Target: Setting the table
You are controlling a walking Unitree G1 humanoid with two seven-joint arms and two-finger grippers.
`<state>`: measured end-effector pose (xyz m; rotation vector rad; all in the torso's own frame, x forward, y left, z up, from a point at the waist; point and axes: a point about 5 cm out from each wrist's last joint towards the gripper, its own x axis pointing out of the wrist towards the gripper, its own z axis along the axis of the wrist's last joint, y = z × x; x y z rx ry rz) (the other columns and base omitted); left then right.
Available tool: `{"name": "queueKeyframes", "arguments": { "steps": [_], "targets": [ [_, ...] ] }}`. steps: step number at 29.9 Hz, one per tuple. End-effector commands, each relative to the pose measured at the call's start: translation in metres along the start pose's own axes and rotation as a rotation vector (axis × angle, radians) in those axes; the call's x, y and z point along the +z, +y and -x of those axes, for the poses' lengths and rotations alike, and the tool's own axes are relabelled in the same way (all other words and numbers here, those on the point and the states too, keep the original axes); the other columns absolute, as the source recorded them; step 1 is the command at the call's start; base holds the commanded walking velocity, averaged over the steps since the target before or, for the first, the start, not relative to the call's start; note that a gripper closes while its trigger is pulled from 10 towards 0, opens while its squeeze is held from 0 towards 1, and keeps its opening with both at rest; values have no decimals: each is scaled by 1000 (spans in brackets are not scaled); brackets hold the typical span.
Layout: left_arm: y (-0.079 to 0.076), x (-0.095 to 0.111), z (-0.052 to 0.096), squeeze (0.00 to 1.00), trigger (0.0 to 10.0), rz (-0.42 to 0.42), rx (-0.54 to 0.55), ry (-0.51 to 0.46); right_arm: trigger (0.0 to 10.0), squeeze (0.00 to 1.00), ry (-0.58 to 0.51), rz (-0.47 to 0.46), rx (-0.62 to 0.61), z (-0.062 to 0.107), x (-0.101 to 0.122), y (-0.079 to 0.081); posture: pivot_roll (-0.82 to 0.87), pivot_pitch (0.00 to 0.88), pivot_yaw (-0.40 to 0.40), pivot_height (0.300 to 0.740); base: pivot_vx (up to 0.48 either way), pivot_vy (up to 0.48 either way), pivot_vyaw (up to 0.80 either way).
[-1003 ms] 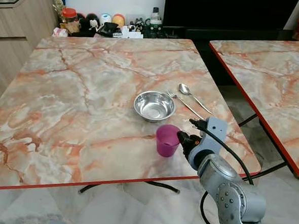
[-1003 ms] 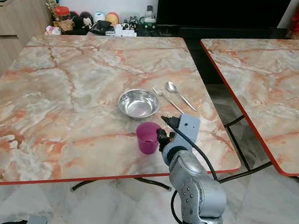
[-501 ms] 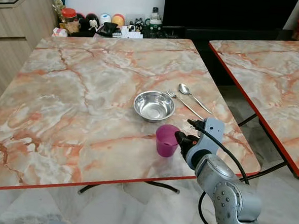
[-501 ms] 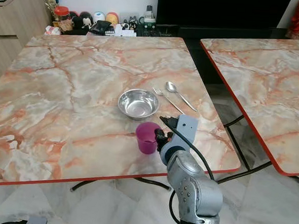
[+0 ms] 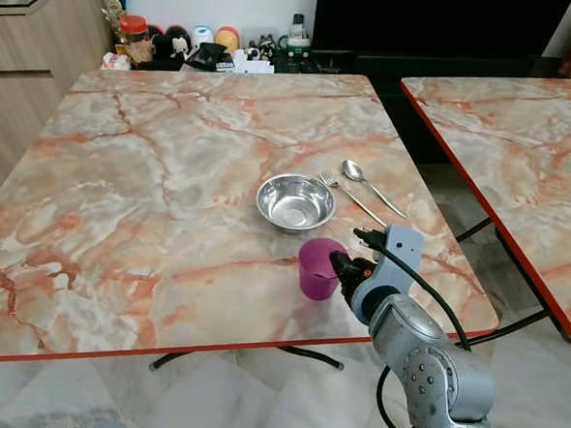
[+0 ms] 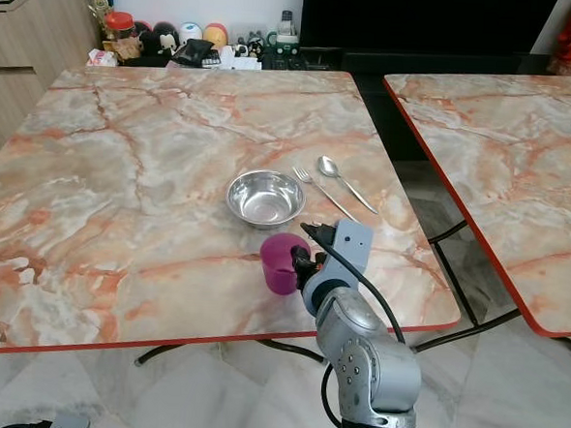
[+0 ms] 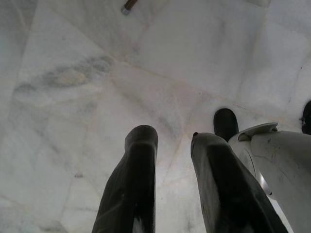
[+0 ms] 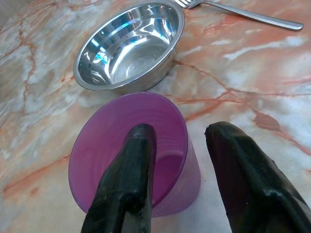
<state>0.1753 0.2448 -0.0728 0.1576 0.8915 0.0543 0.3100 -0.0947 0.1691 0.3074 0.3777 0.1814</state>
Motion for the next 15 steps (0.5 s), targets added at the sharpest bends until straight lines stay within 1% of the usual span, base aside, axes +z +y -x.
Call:
{"name": "queueKeyframes", "arguments": {
  "steps": [1, 2, 3, 6, 7, 8, 9, 10, 11, 15],
  "targets": [
    [-1, -10, 2, 0, 10000, 13, 5, 30, 8000, 0, 13, 4, 13, -1, -3, 3, -45, 147, 4, 740, 0, 0, 0],
    [-1, -10, 2, 0, 10000, 14, 6, 29, 4863, 0, 16, 1, 15, -2, -3, 4, -45, 147, 4, 740, 0, 0, 0],
    [-1, -10, 2, 0, 10000, 14, 6, 29, 4157, 0, 17, 1, 15, -2, -3, 4, -45, 148, 4, 740, 0, 0, 0],
    [-1, -10, 2, 0, 10000, 13, 6, 29, 4275, 0, 17, 3, 17, -2, -4, 4, -46, 148, 4, 740, 0, 0, 0],
    [-1, -10, 2, 0, 10000, 13, 6, 29, 3725, 0, 17, 2, 15, -2, -4, 4, -46, 148, 3, 740, 0, 0, 0],
    [-1, -10, 2, 0, 10000, 14, 6, 29, 3765, 0, 18, 0, 13, -2, -4, 3, -46, 148, 3, 740, 0, 0, 0],
    [-1, -10, 2, 0, 10000, 14, 5, 29, 4157, 0, 18, 0, 12, -2, -5, 3, -46, 148, 3, 740, 0, 0, 0],
    [-1, -10, 2, 0, 10000, 14, 4, 29, 4157, 0, 19, 1, 11, -2, -5, 3, -46, 148, 3, 740, 0, 0, 0],
    [-1, -10, 2, 0, 10000, 14, 4, 29, 10000, 0, 19, 0, 9, -2, -5, 3, -47, 149, 3, 740, 0, 0, 0],
    [-2, -10, 2, 0, 10000, 14, 2, 30, 10000, 0, 21, 2, 4, -2, -5, 2, -46, 150, 2, 740, 0, 0, 0]
  ]
}}
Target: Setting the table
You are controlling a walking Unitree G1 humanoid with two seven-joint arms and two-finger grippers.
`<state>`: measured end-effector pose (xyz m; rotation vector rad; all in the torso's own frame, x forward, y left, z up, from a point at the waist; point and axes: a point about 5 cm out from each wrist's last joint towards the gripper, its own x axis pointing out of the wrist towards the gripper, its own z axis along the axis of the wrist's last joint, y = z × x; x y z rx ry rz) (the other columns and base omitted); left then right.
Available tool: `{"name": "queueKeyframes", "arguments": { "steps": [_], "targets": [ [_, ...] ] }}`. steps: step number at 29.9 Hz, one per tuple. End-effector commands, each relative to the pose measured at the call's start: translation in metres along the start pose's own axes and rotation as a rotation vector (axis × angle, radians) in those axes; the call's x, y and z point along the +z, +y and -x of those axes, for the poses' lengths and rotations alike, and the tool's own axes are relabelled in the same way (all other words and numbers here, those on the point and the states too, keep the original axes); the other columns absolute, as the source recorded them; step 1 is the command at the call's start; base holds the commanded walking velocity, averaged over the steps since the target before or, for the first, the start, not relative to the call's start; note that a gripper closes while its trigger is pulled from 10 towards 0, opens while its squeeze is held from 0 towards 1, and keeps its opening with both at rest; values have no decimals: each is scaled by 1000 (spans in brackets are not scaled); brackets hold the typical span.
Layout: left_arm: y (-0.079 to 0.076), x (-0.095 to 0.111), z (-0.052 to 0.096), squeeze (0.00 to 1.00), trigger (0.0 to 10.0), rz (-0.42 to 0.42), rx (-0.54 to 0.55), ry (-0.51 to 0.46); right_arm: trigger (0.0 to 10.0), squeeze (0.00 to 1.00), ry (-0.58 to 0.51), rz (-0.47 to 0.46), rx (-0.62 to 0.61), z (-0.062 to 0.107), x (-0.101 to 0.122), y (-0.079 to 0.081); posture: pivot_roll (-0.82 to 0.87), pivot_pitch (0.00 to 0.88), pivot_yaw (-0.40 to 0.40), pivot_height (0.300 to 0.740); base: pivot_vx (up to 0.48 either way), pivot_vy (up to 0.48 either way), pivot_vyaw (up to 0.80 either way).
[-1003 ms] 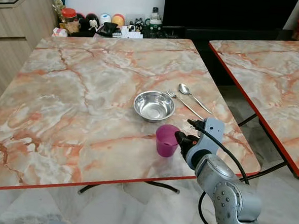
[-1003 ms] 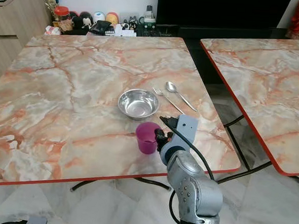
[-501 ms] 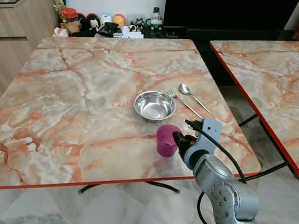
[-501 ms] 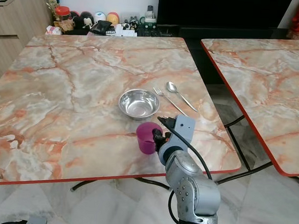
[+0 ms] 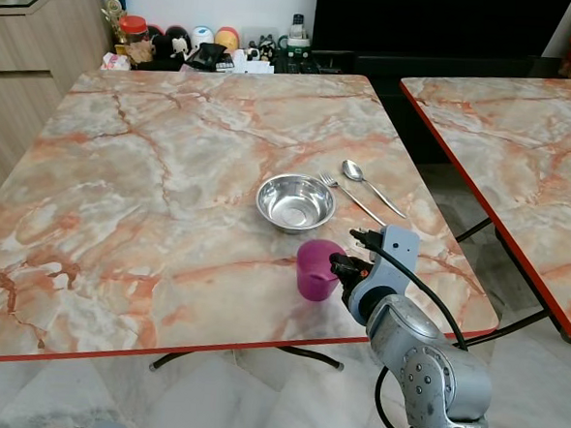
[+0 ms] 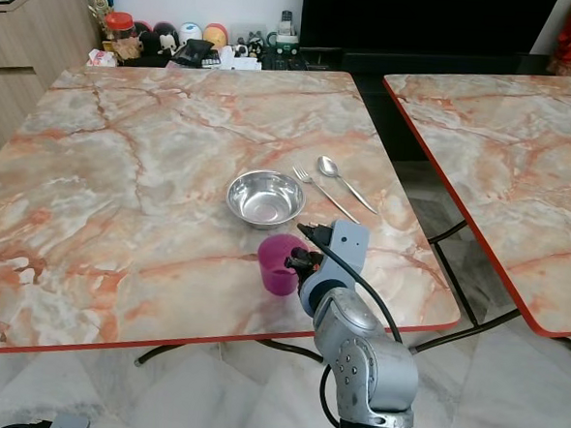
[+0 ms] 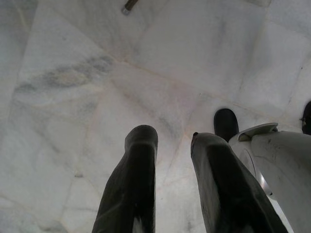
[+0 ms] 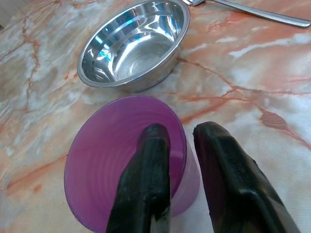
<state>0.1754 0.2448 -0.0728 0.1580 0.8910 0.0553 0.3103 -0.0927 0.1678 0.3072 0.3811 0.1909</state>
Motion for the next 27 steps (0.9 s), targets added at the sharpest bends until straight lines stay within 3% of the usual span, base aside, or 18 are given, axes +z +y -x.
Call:
{"name": "queueKeyframes", "arguments": {
  "steps": [1, 14, 15, 16, 17, 18, 19, 21, 22, 27],
  "targets": [
    [-2, -11, 2, 0, 10000, 14, 0, 30, 10000, 0, 16, 1, -5, -1, -4, 0, -46, 150, 2, 740, 0, 0, 0],
    [-2, -11, 2, 0, 10000, 12, -7, 35, 10000, 0, 21, -2, -14, -1, -5, -1, -47, 152, 2, 740, 0, 0, 0],
    [-2, -11, 2, 0, 10000, 11, -8, 36, 6784, 0, 21, -3, -14, -1, -5, -1, -47, 152, 2, 740, 0, 0, 0],
    [-3, -11, 2, 0, 10000, 11, -9, 36, 6784, 0, 21, -3, -14, -1, -5, -1, -47, 152, 2, 740, 0, 0, 0],
    [-3, -11, 2, 0, 10000, 11, -9, 36, 4588, 0, 21, -3, -14, -1, -5, -1, -47, 152, 2, 740, 0, 0, 0],
    [-3, -12, 2, 0, 10000, 11, -9, 37, 4588, 0, 22, -4, -13, -1, -5, -1, -46, 152, 2, 740, 0, 0, 0],
    [-3, -12, 2, 0, 10000, 11, -10, 37, 3216, 0, 23, -4, -14, -1, -6, -1, -46, 152, 2, 740, 0, 0, 0],
    [-3, -12, 2, 0, 10000, 10, -11, 37, 3137, 0, 24, -5, -14, -1, -6, -2, -46, 152, 2, 740, 0, 0, 0],
    [-3, -11, 2, 0, 10000, 4, -13, 36, 2353, 0, 25, -5, -13, -1, -6, -2, -45, 153, 1, 740, 0, 0, 0],
    [-4, -11, 2, 0, 10000, -7, -18, 36, 2353, 0, 29, -7, -15, -1, -7, -2, -45, 153, 1, 740, 0, 0, 0]
  ]
}}
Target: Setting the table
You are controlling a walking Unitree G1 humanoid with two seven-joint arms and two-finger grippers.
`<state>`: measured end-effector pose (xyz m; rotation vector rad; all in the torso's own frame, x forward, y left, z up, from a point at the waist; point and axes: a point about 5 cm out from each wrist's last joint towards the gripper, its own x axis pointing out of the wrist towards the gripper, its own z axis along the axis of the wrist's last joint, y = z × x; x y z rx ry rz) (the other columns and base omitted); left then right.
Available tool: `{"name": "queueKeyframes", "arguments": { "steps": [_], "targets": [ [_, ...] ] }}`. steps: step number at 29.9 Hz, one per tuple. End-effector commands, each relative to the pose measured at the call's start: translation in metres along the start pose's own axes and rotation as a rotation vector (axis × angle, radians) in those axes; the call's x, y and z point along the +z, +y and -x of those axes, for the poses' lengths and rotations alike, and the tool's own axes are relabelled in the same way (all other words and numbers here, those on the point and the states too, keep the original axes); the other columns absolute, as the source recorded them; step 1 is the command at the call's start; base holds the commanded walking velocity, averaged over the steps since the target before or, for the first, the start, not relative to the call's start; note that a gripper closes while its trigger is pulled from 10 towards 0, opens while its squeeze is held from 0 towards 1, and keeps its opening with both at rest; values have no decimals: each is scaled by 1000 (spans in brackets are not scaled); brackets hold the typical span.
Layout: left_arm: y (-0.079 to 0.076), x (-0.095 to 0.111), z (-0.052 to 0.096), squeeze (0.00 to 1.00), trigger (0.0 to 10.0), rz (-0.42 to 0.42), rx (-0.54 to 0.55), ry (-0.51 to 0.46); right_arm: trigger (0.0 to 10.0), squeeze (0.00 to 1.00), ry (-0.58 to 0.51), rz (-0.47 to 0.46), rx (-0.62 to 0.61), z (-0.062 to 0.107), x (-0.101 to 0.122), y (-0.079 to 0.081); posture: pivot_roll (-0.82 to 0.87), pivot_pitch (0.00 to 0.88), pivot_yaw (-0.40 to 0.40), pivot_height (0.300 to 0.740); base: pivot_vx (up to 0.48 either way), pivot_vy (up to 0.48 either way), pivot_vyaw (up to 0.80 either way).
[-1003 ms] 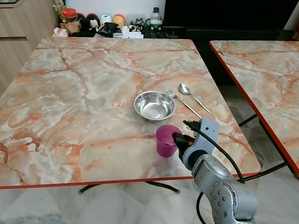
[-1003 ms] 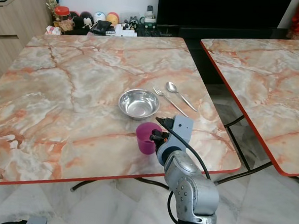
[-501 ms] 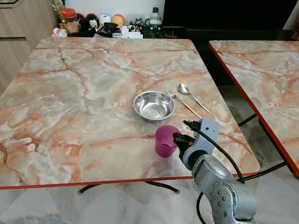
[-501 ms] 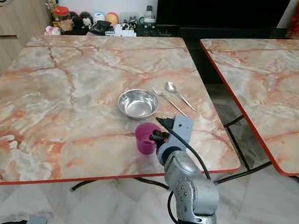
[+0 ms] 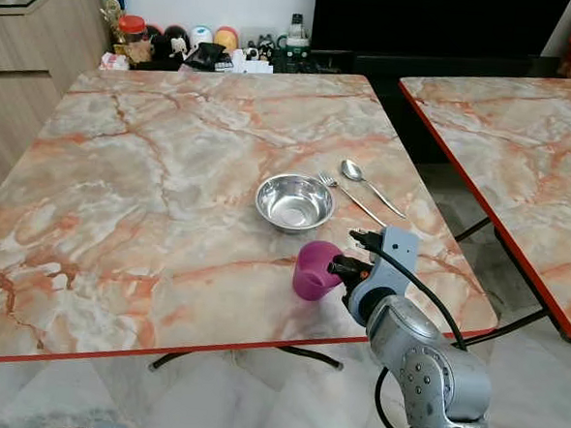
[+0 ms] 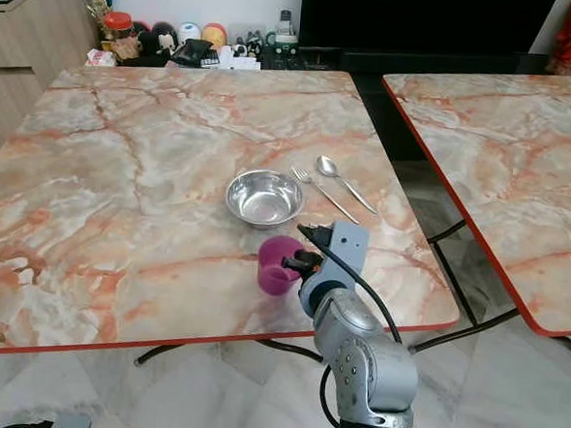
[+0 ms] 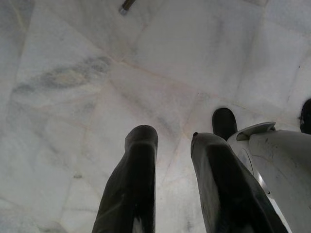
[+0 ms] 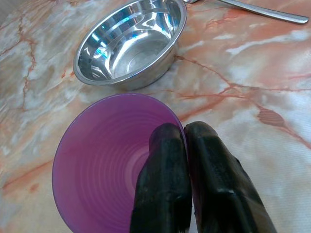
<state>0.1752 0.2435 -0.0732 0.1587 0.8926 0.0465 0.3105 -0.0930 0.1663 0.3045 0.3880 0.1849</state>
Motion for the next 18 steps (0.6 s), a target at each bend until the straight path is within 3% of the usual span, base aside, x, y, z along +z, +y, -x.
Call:
{"name": "queueKeyframes", "arguments": {
  "steps": [1, 7, 18],
  "targets": [
    [-3, -11, 2, 0, 10000, -3, -11, 35, 2275, 0, 23, -8, -8, -1, -6, -1, -45, 153, 1, 740, 0, 0, 0],
    [-4, -11, 2, 0, 10000, -7, -12, 37, 0, 0, 22, -10, -7, -1, -6, -1, -44, 154, 1, 740, 0, 0, 0],
    [-3, -12, 2, 0, 10000, -15, -9, 38, 0, 0, -3, -22, 2, -1, -4, 0, -42, 154, 2, 740, 0, 0, 0]
  ]
}}
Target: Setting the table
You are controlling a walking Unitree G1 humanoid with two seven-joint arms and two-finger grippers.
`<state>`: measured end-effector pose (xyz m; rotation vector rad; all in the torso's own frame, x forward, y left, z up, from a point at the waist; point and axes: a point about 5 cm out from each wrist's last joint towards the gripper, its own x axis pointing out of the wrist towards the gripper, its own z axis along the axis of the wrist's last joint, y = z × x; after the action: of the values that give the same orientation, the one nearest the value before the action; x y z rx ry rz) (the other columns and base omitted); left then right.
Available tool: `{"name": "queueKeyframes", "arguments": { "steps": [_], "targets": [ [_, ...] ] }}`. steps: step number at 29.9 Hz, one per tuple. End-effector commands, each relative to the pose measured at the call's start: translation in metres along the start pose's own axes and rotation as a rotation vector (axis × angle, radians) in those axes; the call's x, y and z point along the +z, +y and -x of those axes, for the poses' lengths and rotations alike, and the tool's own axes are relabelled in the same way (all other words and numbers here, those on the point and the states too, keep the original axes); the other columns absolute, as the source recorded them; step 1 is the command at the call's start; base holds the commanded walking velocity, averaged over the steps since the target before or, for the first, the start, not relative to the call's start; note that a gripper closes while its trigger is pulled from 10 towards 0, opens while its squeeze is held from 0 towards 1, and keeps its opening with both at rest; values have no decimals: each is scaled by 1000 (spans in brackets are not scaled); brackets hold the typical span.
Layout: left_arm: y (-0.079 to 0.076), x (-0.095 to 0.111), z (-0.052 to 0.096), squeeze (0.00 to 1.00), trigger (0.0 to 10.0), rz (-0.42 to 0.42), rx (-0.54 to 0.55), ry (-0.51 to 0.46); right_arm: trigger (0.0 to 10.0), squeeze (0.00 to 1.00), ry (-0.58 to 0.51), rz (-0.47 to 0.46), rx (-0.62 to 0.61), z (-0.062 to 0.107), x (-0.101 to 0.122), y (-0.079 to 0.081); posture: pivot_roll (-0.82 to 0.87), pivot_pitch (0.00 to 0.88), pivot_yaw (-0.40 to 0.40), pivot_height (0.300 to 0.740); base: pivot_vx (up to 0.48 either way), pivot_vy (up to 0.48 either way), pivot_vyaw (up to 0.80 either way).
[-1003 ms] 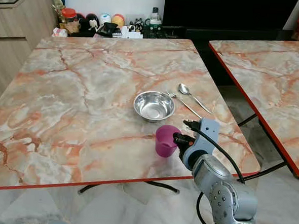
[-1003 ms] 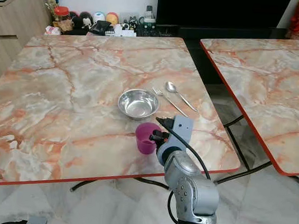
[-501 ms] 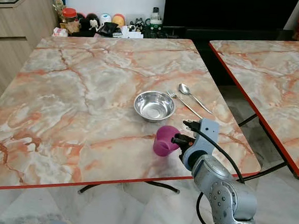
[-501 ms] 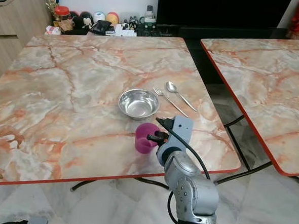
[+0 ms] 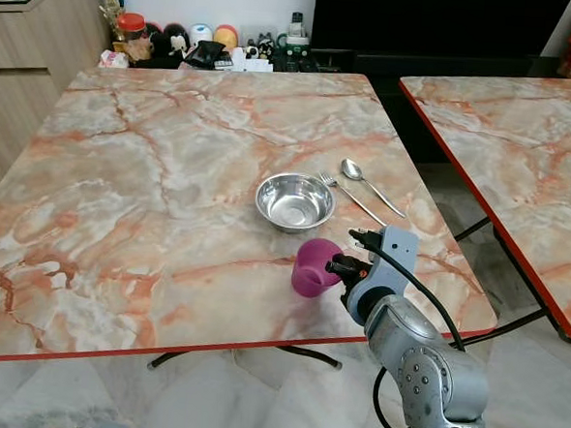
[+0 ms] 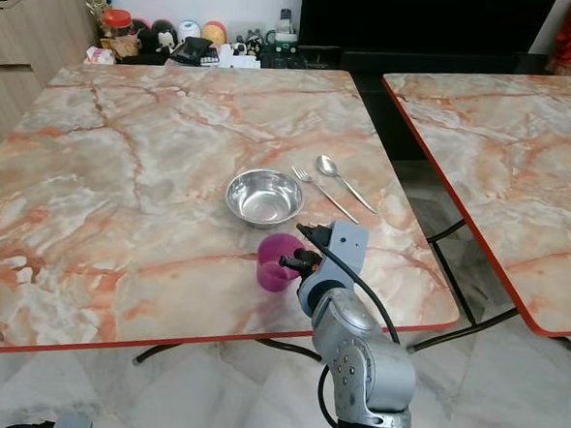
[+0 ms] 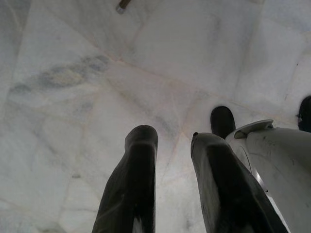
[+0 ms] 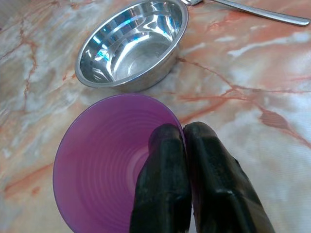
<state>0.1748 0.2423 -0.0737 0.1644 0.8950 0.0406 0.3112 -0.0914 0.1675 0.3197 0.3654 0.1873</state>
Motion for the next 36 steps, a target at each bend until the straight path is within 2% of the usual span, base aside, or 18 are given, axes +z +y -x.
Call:
{"name": "queueKeyframes", "arguments": {
  "steps": [1, 2, 3, 4, 6, 7, 12, 15, 17, 21, 26, 29, 36],
  "targets": [
    [-2, -11, 2, 0, 10000, -9, -3, 37, 0, 0, -19, -8, 9, 0, -1, 0, -43, 153, 1, 740, 0, 0, 0],
    [-1, -11, 2, 0, 10000, -14, 2, 39, 0, 0, -62, 9, 21, 0, 4, 2, -43, 153, 1, 740, 0, 0, 0],
    [-1, -11, 2, 0, 10000, -16, 7, 40, 10000, 0, -120, 38, 30, 1, 10, 3, -43, 151, 2, 740, 0, 0, 0],
    [0, -11, 2, 0, 10000, -17, 10, 41, 10000, 0, -156, 58, 35, 2, 14, 4, -43, 151, 2, 740, 0, 0, 0],
    [0, -11, 2, 0, 10000, -17, 10, 41, 10000, 0, -156, 58, 35, 2, 14, 4, -43, 151, 2, 740, 0, 0, 0],
    [2, -11, 3, 0, 10000, -13, 24, 39, 10000, 0, -226, 62, 37, 4, 23, 5, -43, 152, 2, 740, 0, 0, 0],
    [7, -10, 3, 0, 10000, -6, 51, 33, 10000, 0, -309, 75, 40, 8, 32, 4, -48, 144, 2, 740, 0, 0, 0],
    [13, -12, 4, 0, 10000, -3, 91, 37, 10000, 0, -446, 155, -2, 16, 45, 0, -57, 128, 0, 740, 0, 0, 0],
    [16, -11, 5, 0, 10000, -7, 95, 33, 10000, 0, -494, 207, -26, 20, 49, -5, -63, 119, 1, 740, 0, 0, 0],
    [26, -10, 6, 0, 10000, -36, 103, 34, 10000, 0, -518, 227, -56, 23, 49, -16, -71, 107, 4, 740, 0, 0, 0],
    [31, -10, 7, 0, 10000, -63, 108, 37, 10000, 0, -550, 232, -90, 26, 47, -27, -74, 74, 12, 740, 0, -74, 0],
    [31, -9, 7, 0, 10000, -69, 108, 37, 10000, 0, -566, 232, -112, 28, 48, -32, -74, 63, 15, 740, 0, -470, 0],
    [26, -8, 6, 0, 10000, -73, 91, 37, 10000, 0, -580, 234, -109, 28, 46, -31, -74, 58, 17, 740, 0, -472, 0]
  ]
}}
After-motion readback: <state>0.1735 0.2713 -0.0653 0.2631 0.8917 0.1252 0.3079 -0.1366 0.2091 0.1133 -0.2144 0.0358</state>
